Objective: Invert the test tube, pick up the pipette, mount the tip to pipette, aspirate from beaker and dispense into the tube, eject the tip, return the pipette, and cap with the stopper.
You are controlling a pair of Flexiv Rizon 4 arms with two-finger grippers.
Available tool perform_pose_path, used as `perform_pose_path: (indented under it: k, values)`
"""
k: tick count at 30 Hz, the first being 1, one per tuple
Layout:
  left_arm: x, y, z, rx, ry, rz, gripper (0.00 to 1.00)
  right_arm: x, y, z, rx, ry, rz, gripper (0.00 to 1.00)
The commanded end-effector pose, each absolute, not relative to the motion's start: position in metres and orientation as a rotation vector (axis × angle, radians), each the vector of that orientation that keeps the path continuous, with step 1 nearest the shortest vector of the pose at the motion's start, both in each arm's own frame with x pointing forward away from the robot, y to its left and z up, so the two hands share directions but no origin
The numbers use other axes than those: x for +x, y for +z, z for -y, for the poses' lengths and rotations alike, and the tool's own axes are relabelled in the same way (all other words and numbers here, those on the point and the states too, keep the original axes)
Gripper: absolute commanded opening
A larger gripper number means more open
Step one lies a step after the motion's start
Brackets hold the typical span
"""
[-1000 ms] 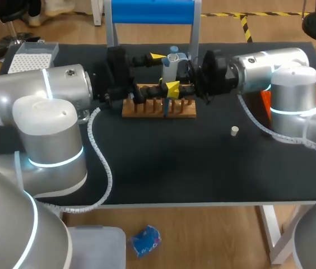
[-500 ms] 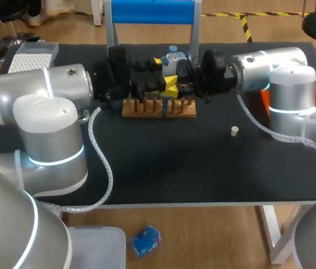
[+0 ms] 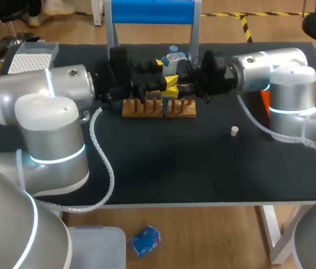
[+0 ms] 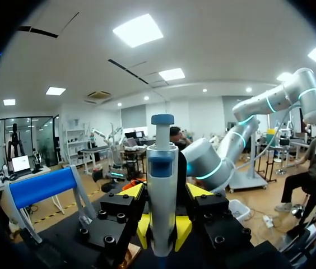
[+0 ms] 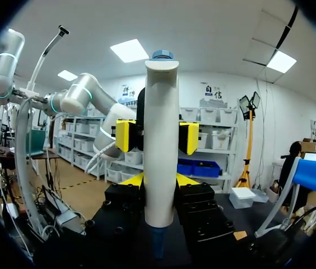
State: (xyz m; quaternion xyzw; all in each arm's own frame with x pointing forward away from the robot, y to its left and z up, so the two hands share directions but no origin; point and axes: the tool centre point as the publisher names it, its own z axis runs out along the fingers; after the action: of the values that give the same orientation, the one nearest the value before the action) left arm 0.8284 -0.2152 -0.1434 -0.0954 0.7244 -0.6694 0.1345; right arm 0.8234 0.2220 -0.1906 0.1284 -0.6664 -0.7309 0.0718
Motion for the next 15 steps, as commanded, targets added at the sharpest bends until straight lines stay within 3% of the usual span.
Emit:
perform_pose_path:
  k: [1,2,5,13,14,15]
  values:
    - [0.8293,-0.1454,0.2177,-0.282,-1.939,-2.090,0.38,0.8232,-0.1902,-0.2220,0.390,-2.194,2.003,0.00]
    - [0.8294,-0.1456,0.2180,-0.280,-1.939,-2.090,0.35,0.8230,-0.1900,-0.2220,0.390,-2.194,2.003,0.00]
    - [0.8297,-0.1458,0.2189,-0.276,-1.941,-2.090,0.00,0.8226,-0.1894,-0.2217,0.389,-2.193,2.003,0.00]
    - [0.8291,-0.1451,0.2179,-0.265,-1.944,-2.096,0.00,0.8212,-0.1886,-0.2204,0.377,-2.178,2.004,0.00]
    - [0.8289,-0.1445,0.2171,-0.265,-1.943,-2.096,0.00,0.8207,-0.1888,-0.2199,0.366,-2.166,2.006,0.20]
    - [0.8291,-0.1439,0.2156,-0.266,-1.942,-2.095,0.00,0.8206,-0.1893,-0.2195,0.364,-2.165,2.010,1.00]
